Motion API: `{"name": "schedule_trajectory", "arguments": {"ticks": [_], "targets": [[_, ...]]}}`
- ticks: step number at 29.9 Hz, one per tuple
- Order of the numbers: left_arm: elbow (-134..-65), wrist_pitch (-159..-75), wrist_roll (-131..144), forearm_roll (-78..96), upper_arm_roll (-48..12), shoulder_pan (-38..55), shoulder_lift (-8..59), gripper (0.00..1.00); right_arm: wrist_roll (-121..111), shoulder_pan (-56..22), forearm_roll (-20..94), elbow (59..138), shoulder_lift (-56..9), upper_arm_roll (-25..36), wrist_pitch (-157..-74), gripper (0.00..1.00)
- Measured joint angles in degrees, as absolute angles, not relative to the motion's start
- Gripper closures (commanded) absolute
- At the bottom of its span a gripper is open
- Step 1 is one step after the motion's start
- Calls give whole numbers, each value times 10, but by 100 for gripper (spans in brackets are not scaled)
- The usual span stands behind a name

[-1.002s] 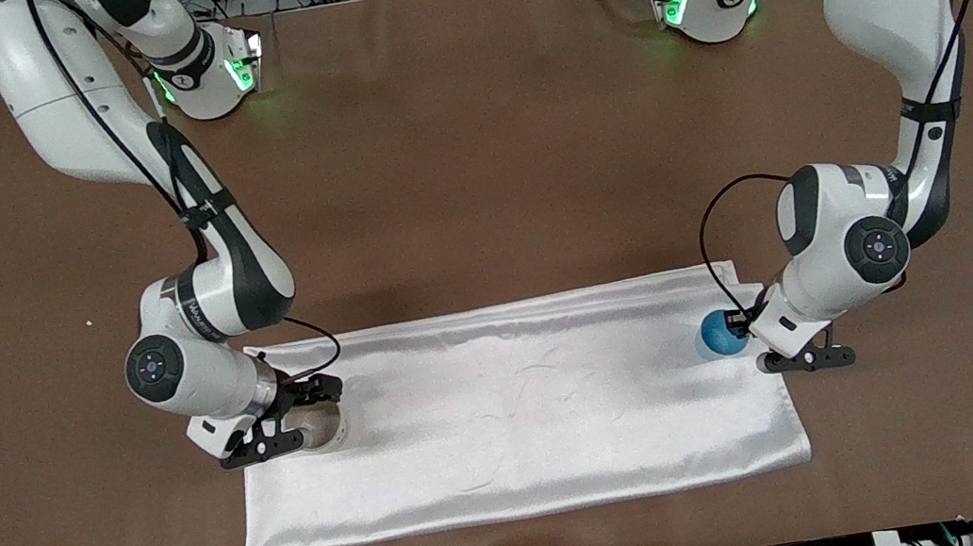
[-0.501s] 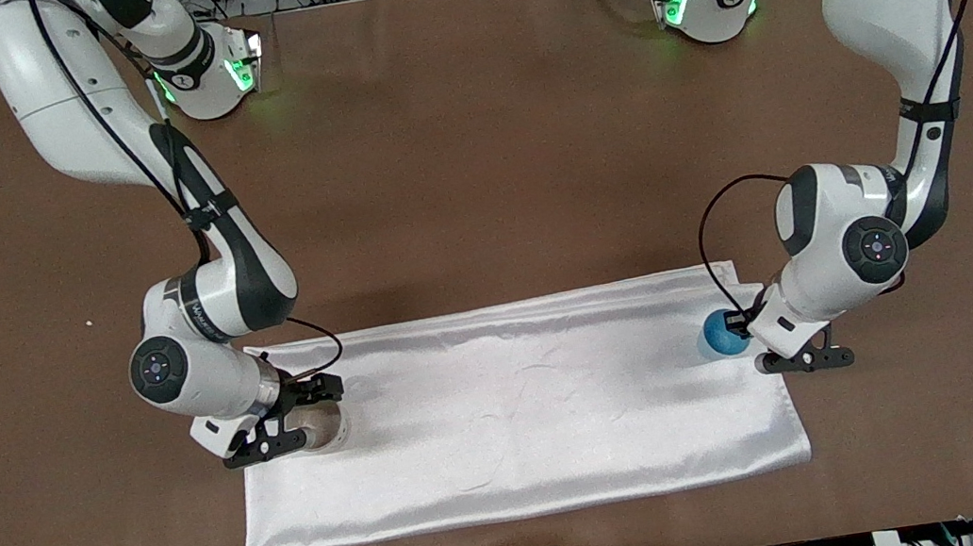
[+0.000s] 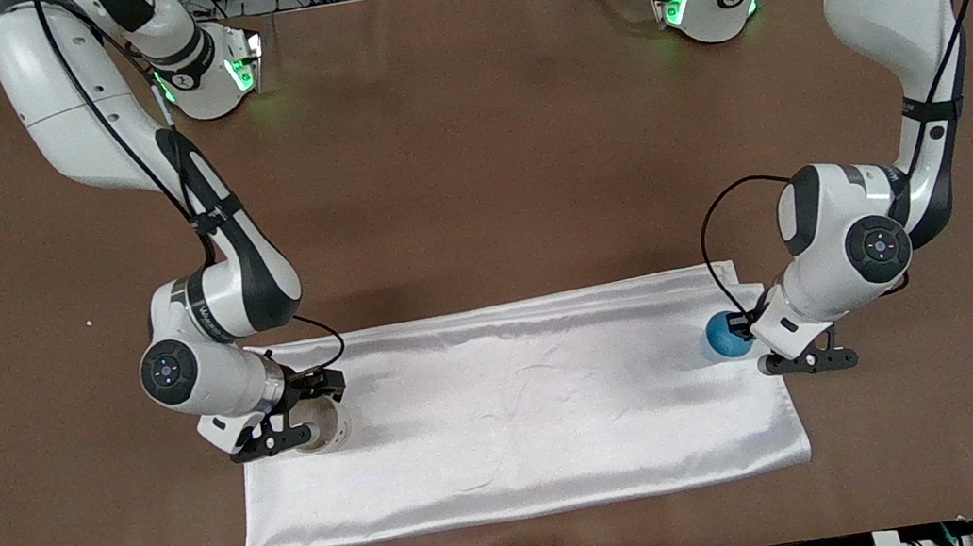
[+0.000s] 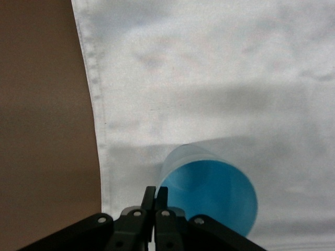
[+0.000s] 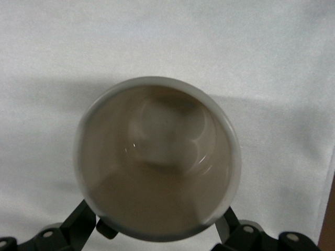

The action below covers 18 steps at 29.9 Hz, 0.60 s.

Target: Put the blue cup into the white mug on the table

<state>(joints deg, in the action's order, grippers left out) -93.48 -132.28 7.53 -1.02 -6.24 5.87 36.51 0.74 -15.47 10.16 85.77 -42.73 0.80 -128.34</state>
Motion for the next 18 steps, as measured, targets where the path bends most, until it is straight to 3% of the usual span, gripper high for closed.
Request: {"name": "schedule_trajectory", "arguments": {"ticks": [1, 2, 6, 8, 10, 18], "targets": [[-935, -1323, 75, -10, -62, 59, 365, 100, 7, -155, 101, 858, -428, 8, -1284, 3], [-935, -1323, 75, -10, -62, 59, 365, 100, 7, -155, 100, 858, -428, 8, -1285, 12], [-935, -1323, 75, -10, -62, 59, 365, 100, 7, -155, 98, 860, -433, 9, -1308, 62], [-935, -1323, 75, -10, -62, 59, 365, 100, 7, -155, 98, 860, -437, 9, -1318, 83], [-935, -1323, 75, -10, -62, 59, 365, 100, 7, -155, 98, 860, -440, 9, -1323, 98], [-935, -1323, 75, -10, -62, 59, 365, 100, 7, -155, 98, 860, -444, 9, -1329, 100]]}}
